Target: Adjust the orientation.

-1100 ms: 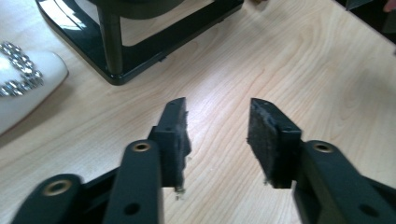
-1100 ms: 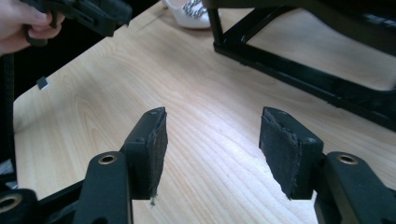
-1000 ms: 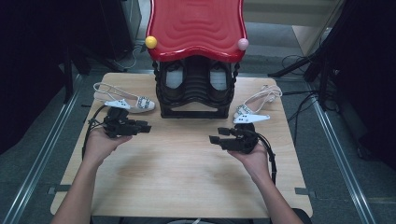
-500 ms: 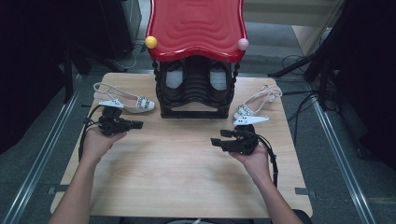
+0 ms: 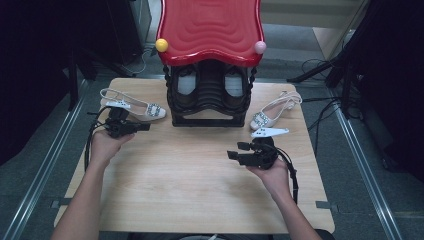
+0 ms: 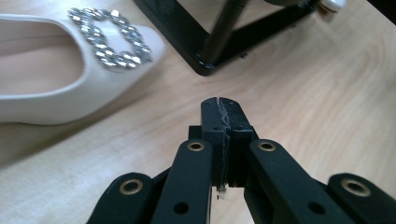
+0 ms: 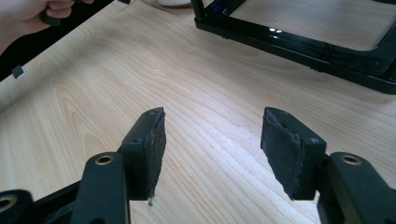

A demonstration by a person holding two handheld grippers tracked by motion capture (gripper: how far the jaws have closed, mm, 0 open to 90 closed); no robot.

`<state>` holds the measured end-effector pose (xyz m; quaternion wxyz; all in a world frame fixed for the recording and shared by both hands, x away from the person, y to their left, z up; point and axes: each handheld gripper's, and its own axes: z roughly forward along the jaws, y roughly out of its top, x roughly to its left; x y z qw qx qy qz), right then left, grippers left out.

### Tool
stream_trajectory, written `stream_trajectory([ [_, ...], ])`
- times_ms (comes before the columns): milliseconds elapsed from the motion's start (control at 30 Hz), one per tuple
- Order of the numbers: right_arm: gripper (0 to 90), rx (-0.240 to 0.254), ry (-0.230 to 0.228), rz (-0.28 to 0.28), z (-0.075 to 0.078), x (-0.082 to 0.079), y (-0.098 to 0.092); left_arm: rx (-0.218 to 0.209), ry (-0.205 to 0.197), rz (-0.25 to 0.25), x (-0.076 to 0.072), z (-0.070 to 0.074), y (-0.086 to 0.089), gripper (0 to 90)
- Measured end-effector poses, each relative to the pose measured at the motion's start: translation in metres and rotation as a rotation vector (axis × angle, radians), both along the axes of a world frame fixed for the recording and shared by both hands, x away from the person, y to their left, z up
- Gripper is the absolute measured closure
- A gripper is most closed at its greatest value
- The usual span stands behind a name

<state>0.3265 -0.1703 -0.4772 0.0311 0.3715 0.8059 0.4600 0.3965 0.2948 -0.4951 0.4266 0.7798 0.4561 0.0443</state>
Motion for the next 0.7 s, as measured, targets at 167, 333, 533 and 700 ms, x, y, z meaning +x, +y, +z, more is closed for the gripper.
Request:
stream_trajectory([
  [167, 41.6, -0.006, 0.001, -0.011, -0.001, -0.002, -0.001, 0.008, 0.005, 0.030, 0.011, -0.004, 0.007, 89.8],
  [333, 41.6, -0.010, 0.004, -0.019, -0.003, -0.005, -0.002, 0.018, 0.006, 0.051, 0.020, -0.010, 0.011, 89.8],
  [533, 41.6, -0.005, 0.014, -0.053, -0.003, -0.008, -0.009, 0.039, 0.029, 0.062, 0.037, -0.019, 0.010, 89.8],
  [700, 41.6, -0.012, 0.015, -0.071, -0.004, -0.010, -0.014, 0.046, 0.043, 0.085, 0.044, -0.030, 0.011, 89.9],
])
